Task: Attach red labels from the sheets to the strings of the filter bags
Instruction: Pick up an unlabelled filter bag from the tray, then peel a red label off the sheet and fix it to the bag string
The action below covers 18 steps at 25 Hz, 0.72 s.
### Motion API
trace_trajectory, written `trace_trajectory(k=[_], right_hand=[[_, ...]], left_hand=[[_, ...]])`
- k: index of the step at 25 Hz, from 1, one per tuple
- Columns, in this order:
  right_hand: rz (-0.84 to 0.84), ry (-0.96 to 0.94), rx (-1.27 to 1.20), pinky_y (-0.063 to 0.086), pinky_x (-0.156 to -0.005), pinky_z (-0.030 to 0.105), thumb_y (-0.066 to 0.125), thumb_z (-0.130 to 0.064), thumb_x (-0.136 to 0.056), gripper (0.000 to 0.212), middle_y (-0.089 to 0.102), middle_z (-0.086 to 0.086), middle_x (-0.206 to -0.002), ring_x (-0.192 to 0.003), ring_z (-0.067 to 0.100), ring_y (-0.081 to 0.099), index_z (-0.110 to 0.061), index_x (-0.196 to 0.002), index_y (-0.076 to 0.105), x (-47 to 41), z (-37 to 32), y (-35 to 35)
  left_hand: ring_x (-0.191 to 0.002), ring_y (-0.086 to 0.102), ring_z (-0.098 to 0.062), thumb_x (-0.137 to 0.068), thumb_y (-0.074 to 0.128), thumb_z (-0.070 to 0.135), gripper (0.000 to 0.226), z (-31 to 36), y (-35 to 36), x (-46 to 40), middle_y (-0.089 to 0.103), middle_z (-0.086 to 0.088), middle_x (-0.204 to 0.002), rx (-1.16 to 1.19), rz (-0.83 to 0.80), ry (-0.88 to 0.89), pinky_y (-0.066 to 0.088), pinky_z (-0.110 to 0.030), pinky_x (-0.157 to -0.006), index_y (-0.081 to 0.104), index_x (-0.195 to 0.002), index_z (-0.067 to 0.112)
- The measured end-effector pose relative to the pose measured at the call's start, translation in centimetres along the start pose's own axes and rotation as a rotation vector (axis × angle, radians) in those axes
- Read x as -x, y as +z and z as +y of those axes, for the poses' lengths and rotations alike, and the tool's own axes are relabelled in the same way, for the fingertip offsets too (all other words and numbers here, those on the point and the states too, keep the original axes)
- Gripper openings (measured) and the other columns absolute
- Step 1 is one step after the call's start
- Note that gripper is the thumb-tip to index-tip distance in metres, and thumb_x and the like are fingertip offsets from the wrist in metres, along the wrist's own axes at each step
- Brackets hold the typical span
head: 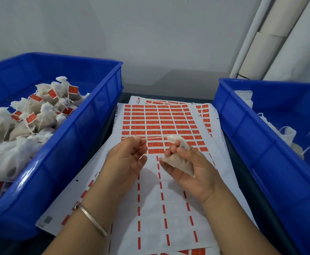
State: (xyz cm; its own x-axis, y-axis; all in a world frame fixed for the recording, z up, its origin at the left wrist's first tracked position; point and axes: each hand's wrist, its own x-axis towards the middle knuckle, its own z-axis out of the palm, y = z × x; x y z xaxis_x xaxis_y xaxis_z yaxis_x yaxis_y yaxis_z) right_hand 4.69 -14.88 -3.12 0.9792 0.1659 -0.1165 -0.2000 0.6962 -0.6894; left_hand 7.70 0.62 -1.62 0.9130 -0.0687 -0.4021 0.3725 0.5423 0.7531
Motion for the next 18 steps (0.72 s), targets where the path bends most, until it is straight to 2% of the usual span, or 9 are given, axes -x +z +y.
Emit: trace_trajectory(k=[2, 4, 6, 8, 10, 12, 15, 18], right_hand=[[0.002, -0.039, -0.099, 0.057, -0.074, 0.040, 0.077, -0.009, -0.066, 0.023, 0.071, 0.009, -0.084, -0.078, 0.021, 0.071, -0.015, -0.088, 0.076, 0.0, -0.3, -0.3], [0.041, -0.078, -0.081, 0.057, -0.079, 0.041, 0.072, -0.010, -0.073, 0.029, 0.072, 0.011, -0.100, -0.089, 0.024, 0.071, -0.016, -0.101, 0.071, 0.0, -0.5, -0.6], [0.092, -0.098, 0.157, 0.054, -0.090, 0.039, 0.066, -0.013, -0.081, 0.025, 0.069, 0.005, -0.113, -0.104, 0.025, 0.066, -0.024, -0.103, 0.072, 0.1, -0.3, -0.5], [0.164, -0.147, 0.555, 0.053, -0.092, 0.033, 0.067, -0.020, -0.086, 0.021, 0.068, -0.011, -0.110, -0.111, 0.021, 0.061, -0.033, -0.102, 0.073, 0.2, 0.2, -0.3], [0.191, -0.195, 0.856, 0.054, -0.079, 0.018, 0.067, -0.033, -0.085, 0.015, 0.066, -0.022, -0.100, -0.104, 0.013, 0.060, -0.041, -0.098, 0.071, 0.3, 0.6, -0.1], [0.154, -0.207, 1.003, 0.051, -0.068, 0.010, 0.065, -0.039, -0.084, 0.015, 0.066, -0.022, -0.097, -0.099, 0.008, 0.060, -0.039, -0.098, 0.066, 0.3, 0.9, 0.0], [0.074, -0.186, 1.072, 0.049, -0.068, 0.007, 0.059, -0.024, -0.092, 0.016, 0.066, -0.021, -0.096, -0.095, 0.005, 0.062, -0.038, -0.100, 0.063, 0.1, 1.2, 0.0], [0.002, -0.133, 1.088, 0.043, -0.062, 0.000, 0.057, -0.026, -0.093, 0.019, 0.065, -0.032, -0.086, -0.087, -0.011, 0.061, -0.043, -0.092, 0.063, 0.5, 1.3, 0.3]], left_hand=[[-0.073, 0.070, -0.010, -0.087, 0.063, 0.021, 0.012, -0.6, 0.2, 0.0, 0.072, 0.007, -0.075, -0.315, 0.022, 0.155, 0.051, -0.020, -0.059, 0.069, -0.077, 0.021], [-0.072, 0.065, 0.001, -0.083, 0.069, 0.022, 0.014, -1.4, 0.1, 0.3, 0.067, 0.021, -0.070, -0.731, -0.016, 0.390, 0.047, -0.010, -0.051, 0.067, -0.070, 0.027], [-0.077, 0.056, 0.012, -0.080, 0.071, 0.025, 0.019, -2.1, 0.0, 0.7, 0.061, 0.030, -0.068, -1.023, -0.097, 0.560, 0.043, -0.005, -0.050, 0.063, -0.067, 0.036], [-0.084, 0.052, 0.012, -0.078, 0.072, 0.030, 0.017, -2.5, -0.1, 0.8, 0.054, 0.034, -0.067, -1.173, -0.133, 0.692, 0.044, -0.005, -0.056, 0.062, -0.069, 0.040], [-0.089, 0.050, 0.009, -0.078, 0.072, 0.031, 0.019, -2.5, -0.3, 0.7, 0.050, 0.036, -0.077, -1.194, -0.142, 0.802, 0.044, -0.008, -0.065, 0.060, -0.073, 0.045], [-0.095, 0.048, 0.006, -0.076, 0.074, 0.030, 0.028, -2.5, -0.5, 0.6, 0.052, 0.030, -0.085, -1.135, -0.150, 0.853, 0.044, -0.007, -0.068, 0.056, -0.069, 0.049], [-0.101, 0.043, 0.009, -0.074, 0.077, 0.027, 0.032, -2.6, -0.5, 0.6, 0.046, 0.036, -0.099, -1.101, -0.164, 0.862, 0.038, 0.001, -0.073, 0.057, -0.064, 0.050], [-0.100, 0.046, 0.015, -0.075, 0.076, 0.023, 0.025, -2.6, -0.3, 0.6, 0.051, 0.039, -0.097, -0.999, -0.200, 0.786, 0.036, 0.004, -0.072, 0.063, -0.068, 0.044]])
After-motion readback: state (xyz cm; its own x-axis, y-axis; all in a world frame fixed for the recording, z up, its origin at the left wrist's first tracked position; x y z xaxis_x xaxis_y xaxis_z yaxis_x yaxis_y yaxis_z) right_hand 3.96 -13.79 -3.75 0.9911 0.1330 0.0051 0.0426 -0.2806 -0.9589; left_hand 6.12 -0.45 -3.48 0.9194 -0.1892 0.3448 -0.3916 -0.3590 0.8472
